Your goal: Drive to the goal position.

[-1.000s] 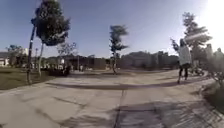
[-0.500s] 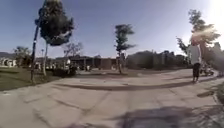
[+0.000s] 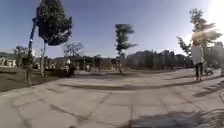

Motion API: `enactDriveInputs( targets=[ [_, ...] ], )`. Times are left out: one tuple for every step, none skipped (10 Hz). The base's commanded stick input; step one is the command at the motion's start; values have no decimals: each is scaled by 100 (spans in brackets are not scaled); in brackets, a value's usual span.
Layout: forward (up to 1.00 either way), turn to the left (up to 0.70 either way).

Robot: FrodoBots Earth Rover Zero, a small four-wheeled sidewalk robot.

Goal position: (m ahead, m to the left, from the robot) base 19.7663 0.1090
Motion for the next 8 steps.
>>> enactDriveInputs(
  targets=[
    [58, 36],
    [61, 25],
    [61, 28],
    [61, 22],
    [61, 16],
    [61, 0],
    [61, 0],
    [61, 0]
  ],
)
